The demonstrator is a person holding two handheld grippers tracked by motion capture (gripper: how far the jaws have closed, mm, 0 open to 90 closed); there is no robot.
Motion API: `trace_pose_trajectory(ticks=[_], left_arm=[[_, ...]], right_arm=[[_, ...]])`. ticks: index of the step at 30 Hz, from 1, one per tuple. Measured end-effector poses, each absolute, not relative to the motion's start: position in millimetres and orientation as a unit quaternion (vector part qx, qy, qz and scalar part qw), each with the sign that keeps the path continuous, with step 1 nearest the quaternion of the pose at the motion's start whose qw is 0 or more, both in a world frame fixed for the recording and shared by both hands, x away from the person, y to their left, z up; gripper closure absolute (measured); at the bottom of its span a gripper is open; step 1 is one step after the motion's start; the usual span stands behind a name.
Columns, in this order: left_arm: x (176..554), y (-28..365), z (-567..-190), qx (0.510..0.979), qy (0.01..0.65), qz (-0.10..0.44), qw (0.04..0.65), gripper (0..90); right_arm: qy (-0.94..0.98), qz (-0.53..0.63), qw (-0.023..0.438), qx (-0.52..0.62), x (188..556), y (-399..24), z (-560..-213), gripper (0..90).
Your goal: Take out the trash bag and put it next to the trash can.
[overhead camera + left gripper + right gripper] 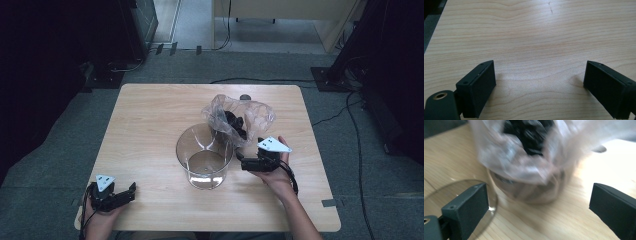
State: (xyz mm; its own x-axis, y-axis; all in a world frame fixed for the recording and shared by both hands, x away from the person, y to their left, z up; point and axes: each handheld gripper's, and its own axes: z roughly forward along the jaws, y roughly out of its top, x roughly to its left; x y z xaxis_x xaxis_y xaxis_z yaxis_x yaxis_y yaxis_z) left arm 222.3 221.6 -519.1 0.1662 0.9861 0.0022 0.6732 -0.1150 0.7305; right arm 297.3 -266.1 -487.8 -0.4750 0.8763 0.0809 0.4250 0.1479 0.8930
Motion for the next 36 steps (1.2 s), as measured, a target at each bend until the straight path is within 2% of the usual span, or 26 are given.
trace_pose_trajectory(ticks=[18,36], left_arm=[[222.5,221.7,-519.0,0.701,0.592,0.258,0.303,10.4],[222.4,221.7,-519.0,0.701,0.592,0.258,0.303,10.5]], right_arm=[[0.698,0.415,0.259,0.523,281.0,-308.6,-505.8,0.0],[0.679,0.383,0.262,0.569,241.6,-350.6,-514.9,0.0]])
